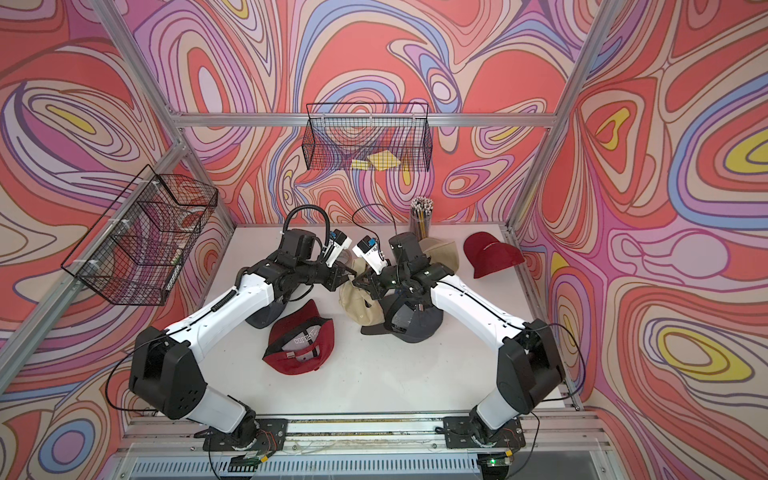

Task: Open the adjustable buckle of the baseball cap
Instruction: Open the adjustable buckle on the baseball cap.

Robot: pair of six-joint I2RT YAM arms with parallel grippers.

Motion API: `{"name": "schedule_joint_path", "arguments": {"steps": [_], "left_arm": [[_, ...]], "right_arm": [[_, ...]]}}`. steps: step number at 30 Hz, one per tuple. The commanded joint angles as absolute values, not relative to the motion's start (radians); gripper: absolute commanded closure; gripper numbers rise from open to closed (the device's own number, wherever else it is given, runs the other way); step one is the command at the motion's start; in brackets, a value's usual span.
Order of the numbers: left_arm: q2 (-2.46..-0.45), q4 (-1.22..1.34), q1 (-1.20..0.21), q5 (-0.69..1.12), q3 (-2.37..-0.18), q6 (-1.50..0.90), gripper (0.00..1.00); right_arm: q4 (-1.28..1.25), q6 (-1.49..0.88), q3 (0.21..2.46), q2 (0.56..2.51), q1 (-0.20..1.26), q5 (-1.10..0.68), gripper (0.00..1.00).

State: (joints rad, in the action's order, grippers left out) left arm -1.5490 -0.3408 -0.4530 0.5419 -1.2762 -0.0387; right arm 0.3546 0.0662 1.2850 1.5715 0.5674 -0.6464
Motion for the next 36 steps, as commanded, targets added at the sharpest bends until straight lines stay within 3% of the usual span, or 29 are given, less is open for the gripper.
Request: {"name": "schedule_joint_path", "arguments": {"steps": [1, 12, 17, 18, 19, 20, 22, 23, 24, 36], "left_arm": [[-1.566, -0.308, -0.44, 0.445, -1.324, -0.05, 1.0], [-1.578, -0.333, -0.434, 0.425, -1.338, -0.065, 1.0], [-1.592, -0.332, -0.433, 0.458, -1.345, -0.069, 1.0], [-1.592, -0.331, -0.433, 0.457, -1.345, -0.069, 1.0], [-1.591, -0.331, -0.433, 0.456, -1.345, -0.069, 1.0], [-1.589, -0.331, -0.434, 0.456, -1.344, -0.066, 1.0], [-1.586, -0.331, -0.432, 0.458, -1.344, -0.064, 1.0], [-1.586, -0.332, -0.431, 0.461, -1.345, -0.061, 1.0], [-1.586, -0.332, -0.43, 0.463, -1.345, -0.061, 1.0], [-1.588, -0.334, -0.428, 0.502, -1.35, -0.056, 1.0]], "right_arm": [[0.446, 0.108, 1.308, 1.568, 0.591, -0.778, 1.0], [0.512, 0.158, 1.309, 1.568, 0.596, -0.787, 1.0], [0.455, 0.108, 1.302, 1.56, 0.596, -0.708, 1.0], [0.439, 0.095, 1.301, 1.556, 0.596, -0.675, 0.89], [0.422, 0.072, 1.298, 1.549, 0.596, -0.631, 0.65], [0.413, 0.047, 1.301, 1.542, 0.596, -0.559, 0.51], [0.429, 0.025, 1.312, 1.529, 0.592, -0.452, 0.31], [0.429, 0.016, 1.308, 1.518, 0.589, -0.421, 0.13], [0.423, 0.007, 1.299, 1.508, 0.584, -0.407, 0.02], [0.329, -0.033, 1.185, 1.458, 0.558, -0.4, 0.02]]}}
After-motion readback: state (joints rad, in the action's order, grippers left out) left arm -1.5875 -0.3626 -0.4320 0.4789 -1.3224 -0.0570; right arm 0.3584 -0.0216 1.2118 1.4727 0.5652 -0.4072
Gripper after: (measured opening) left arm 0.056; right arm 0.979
